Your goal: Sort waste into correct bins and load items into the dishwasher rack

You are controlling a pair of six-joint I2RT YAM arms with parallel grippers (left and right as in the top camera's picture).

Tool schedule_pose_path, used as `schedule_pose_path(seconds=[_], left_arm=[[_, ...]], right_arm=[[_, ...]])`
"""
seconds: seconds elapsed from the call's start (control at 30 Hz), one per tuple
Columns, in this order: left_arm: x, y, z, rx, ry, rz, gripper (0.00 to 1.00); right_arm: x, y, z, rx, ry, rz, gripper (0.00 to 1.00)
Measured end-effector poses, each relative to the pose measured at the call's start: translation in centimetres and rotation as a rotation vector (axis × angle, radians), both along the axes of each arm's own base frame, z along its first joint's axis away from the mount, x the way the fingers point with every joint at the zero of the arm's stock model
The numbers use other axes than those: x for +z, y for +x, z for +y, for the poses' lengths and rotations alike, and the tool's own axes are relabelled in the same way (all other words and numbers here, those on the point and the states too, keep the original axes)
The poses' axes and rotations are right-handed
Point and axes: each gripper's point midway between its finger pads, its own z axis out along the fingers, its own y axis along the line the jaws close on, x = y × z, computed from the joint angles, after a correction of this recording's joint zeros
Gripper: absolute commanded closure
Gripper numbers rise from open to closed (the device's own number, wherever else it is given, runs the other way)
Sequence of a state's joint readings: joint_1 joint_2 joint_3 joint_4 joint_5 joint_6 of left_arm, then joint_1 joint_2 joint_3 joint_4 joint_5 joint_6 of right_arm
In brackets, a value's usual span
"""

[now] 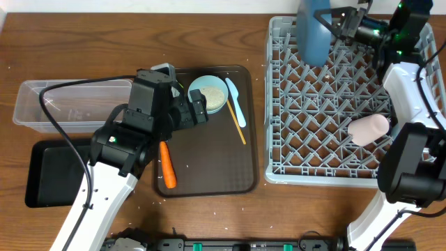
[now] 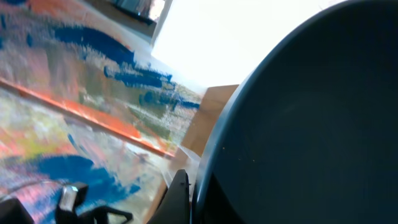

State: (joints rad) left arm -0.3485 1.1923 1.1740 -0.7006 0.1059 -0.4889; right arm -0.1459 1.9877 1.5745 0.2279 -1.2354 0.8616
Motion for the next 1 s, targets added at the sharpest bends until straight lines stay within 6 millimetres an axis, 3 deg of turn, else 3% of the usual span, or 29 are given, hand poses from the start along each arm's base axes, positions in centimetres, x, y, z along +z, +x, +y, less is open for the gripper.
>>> schedule_pose_path(seconds=[0.2,0.43,0.63,1.0], left_arm=[[0.0,0.0,0.0,0.0,0.0,0.0,0.02],[0.0,0.0,0.0,0.0,0.0,0.0,0.02],[0.0,0.0,0.0,0.0,0.0,0.0,0.02],[0.0,0.0,0.0,0.0,0.0,0.0,0.02]], right_arm=[[0.1,0.3,1.1,-0.017,0.052,0.103,0.99],[-0.4,0.8,0.8,-0.059,0.08,0.17,0.99],[-3.4,0.5,0.8,-0.086,0.087,0.247,0.99],[-1.8,0.1,0.0,-0.048,0.077,0.097,0.99]])
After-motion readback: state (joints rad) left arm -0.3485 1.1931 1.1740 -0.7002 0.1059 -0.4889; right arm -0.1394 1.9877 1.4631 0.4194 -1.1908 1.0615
